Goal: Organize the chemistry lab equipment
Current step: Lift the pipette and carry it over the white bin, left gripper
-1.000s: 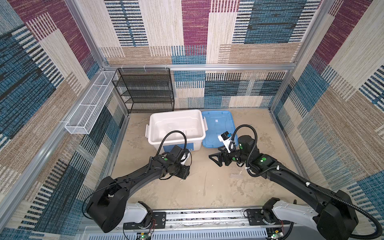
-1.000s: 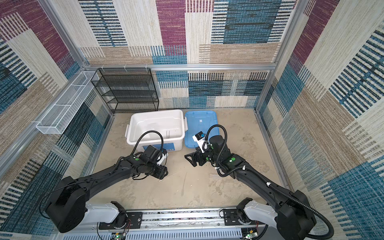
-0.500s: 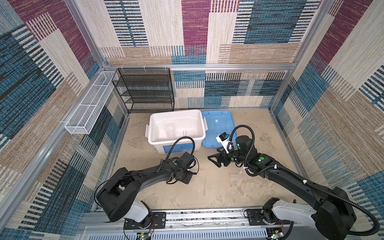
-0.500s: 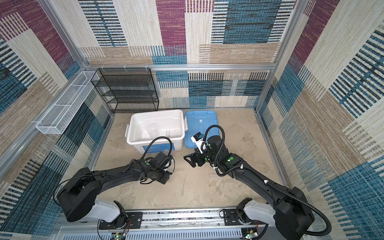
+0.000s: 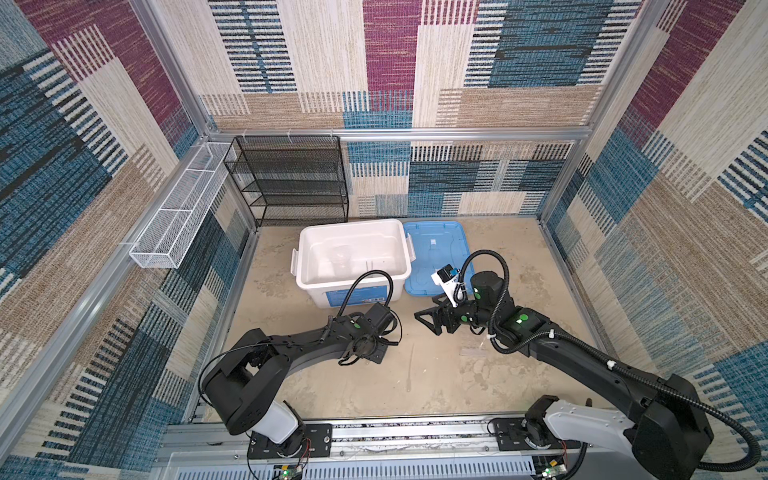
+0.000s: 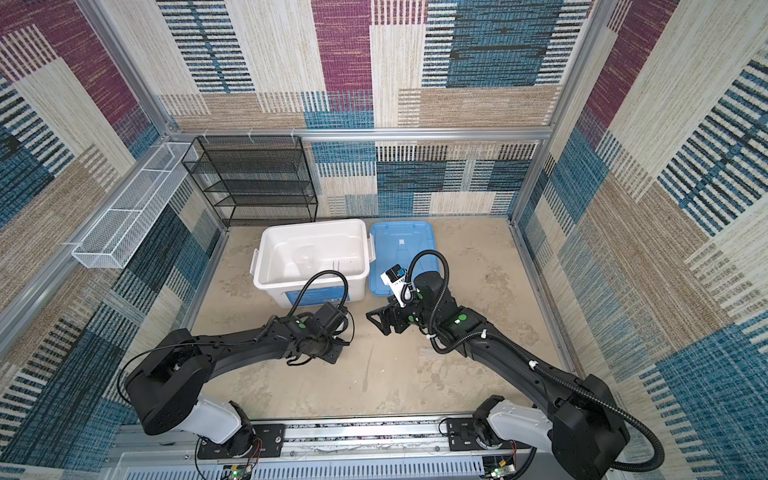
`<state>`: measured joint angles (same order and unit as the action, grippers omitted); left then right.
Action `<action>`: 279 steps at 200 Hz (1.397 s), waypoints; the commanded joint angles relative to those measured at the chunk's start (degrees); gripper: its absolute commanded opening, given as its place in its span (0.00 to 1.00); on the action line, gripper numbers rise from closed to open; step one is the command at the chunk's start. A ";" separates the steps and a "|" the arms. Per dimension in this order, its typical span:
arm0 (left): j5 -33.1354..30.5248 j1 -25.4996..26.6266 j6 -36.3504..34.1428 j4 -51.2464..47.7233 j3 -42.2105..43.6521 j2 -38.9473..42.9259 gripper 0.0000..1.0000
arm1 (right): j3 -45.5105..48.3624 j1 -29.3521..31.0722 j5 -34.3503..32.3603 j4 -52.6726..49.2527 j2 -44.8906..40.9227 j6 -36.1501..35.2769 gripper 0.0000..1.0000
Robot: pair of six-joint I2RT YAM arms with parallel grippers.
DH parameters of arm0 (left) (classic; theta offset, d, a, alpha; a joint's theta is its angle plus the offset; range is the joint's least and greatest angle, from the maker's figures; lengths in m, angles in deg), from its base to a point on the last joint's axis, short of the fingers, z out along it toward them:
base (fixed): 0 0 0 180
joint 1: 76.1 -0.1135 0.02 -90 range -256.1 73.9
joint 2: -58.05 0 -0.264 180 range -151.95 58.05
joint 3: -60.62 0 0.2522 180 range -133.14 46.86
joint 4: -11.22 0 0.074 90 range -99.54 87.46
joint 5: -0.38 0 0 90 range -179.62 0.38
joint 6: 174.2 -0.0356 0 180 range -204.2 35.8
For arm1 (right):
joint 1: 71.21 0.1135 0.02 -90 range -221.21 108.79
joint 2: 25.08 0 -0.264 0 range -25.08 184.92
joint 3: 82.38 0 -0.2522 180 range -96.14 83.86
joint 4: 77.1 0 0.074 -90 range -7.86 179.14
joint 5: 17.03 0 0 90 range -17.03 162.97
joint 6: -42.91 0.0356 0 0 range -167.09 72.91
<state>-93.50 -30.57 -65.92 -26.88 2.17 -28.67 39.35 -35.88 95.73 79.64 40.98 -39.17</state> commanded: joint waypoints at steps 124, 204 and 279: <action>11.94 -13.47 12.08 -8.52 -38.56 3.48 0.00 | -20.33 0.00 -2.93 6.36 5.91 3.56 0.94; 14.60 -18.34 14.12 -6.79 -56.00 -21.28 0.00 | -39.79 -3.47 -3.99 -2.56 22.09 -5.21 0.93; 19.43 -20.27 16.57 -3.66 -60.56 -34.30 0.00 | -43.49 -5.61 -0.77 -7.86 27.34 -13.33 0.92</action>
<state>-75.73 -50.94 -51.16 -32.28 -57.78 -61.63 -4.87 -41.49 94.40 72.30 67.67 -49.16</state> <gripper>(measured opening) 0.048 0.920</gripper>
